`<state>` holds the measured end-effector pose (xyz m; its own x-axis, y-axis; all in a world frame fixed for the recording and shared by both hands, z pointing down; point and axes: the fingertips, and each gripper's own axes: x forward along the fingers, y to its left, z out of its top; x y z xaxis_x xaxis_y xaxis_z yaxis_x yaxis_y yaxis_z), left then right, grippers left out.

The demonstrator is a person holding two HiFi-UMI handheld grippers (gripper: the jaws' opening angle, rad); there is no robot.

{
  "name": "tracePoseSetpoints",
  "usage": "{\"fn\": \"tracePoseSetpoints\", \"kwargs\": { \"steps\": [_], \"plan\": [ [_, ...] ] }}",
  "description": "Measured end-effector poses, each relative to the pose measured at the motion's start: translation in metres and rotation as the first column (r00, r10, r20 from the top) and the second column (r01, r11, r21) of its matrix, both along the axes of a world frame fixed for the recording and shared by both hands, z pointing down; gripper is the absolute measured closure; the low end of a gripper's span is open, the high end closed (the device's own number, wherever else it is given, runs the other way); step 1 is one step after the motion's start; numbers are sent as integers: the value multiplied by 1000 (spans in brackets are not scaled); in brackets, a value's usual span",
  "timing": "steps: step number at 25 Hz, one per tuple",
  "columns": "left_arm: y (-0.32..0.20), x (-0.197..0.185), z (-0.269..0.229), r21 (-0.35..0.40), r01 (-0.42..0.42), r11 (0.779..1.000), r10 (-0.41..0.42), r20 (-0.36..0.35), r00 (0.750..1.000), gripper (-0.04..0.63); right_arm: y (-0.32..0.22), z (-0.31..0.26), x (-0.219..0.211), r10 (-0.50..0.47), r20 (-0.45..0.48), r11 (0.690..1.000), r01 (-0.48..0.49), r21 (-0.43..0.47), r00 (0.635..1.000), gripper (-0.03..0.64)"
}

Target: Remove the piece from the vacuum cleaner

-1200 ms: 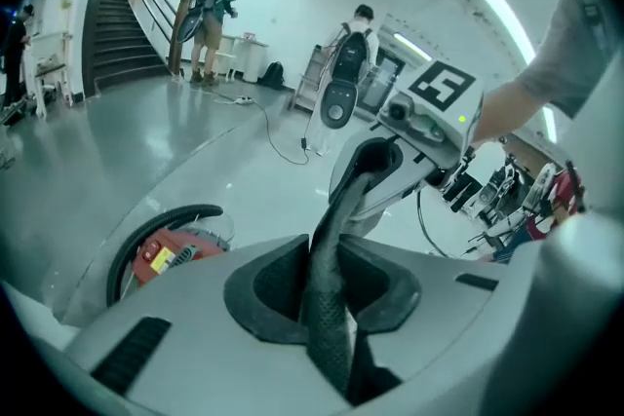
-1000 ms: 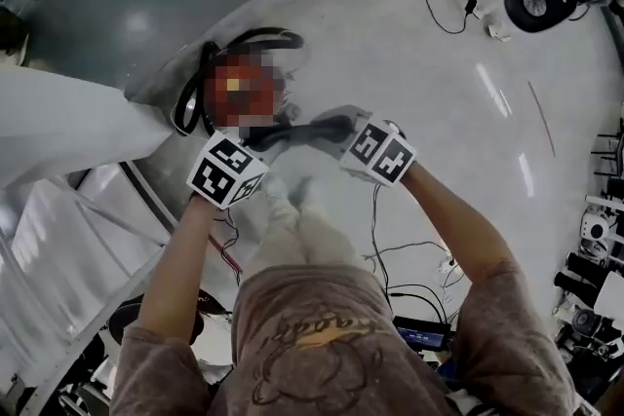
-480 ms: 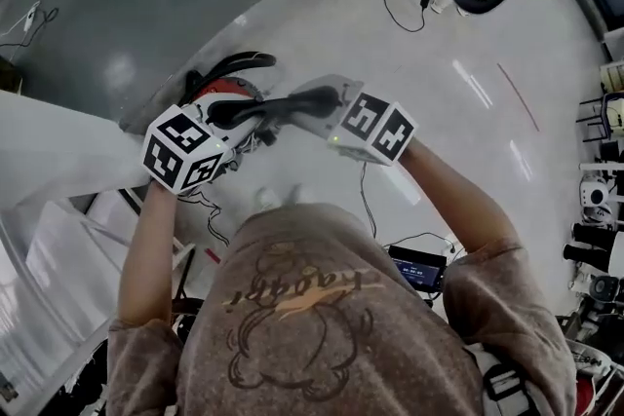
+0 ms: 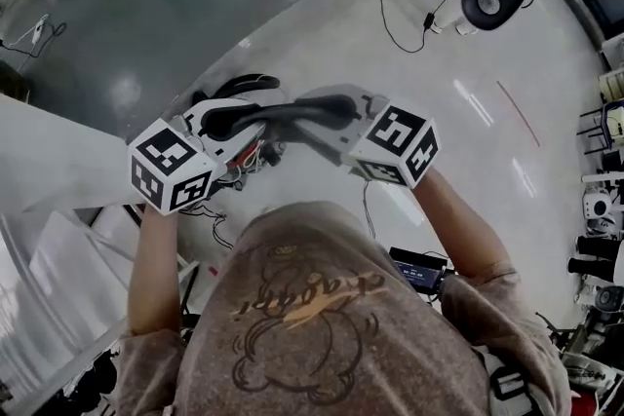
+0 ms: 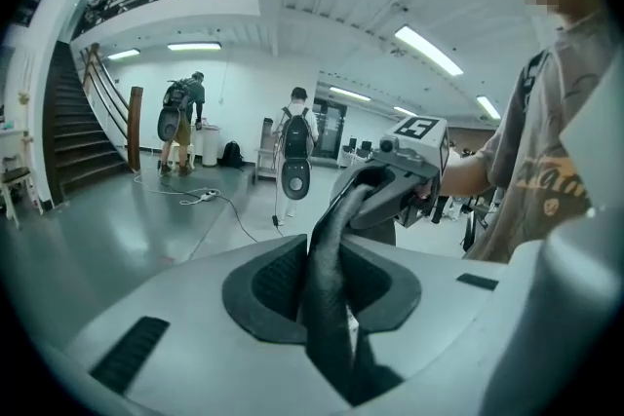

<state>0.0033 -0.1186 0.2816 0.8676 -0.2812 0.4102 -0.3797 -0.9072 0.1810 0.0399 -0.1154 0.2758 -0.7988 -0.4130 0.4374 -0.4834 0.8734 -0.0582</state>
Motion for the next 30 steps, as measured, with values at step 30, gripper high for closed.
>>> {"fn": "tracePoseSetpoints", "kwargs": {
  "steps": [30],
  "plan": [
    [3,11,71,-56,201,978,-207,-122,971,515,3,74,18,186,121,983,-184,-29,975,546]
  ]
}}
